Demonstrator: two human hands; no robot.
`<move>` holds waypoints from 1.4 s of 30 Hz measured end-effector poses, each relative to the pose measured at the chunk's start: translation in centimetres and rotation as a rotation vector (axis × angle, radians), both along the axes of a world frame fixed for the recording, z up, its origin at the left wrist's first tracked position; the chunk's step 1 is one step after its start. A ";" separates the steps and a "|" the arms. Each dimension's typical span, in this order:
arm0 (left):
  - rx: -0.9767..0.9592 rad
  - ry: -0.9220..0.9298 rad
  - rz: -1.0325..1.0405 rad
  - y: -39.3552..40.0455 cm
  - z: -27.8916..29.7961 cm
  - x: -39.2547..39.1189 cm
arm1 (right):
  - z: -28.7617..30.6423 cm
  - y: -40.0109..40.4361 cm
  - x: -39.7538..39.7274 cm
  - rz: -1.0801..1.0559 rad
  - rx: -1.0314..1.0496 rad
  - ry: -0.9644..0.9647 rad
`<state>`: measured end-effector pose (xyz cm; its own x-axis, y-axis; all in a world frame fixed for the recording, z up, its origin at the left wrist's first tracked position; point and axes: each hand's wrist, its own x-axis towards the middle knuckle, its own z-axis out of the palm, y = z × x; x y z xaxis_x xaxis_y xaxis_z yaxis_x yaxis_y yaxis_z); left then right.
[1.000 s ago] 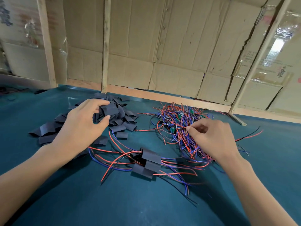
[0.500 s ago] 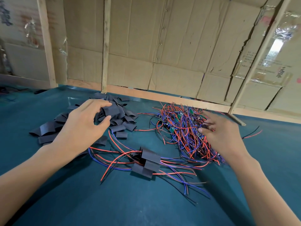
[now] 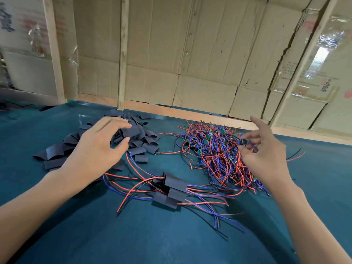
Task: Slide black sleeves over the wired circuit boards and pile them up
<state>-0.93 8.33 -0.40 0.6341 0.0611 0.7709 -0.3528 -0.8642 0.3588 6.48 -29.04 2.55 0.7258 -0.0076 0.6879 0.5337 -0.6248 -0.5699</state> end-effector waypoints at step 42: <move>0.148 0.198 -0.293 -2.1 0.6 -1.5 | -3.0 6.7 -2.3 0.425 -0.743 0.208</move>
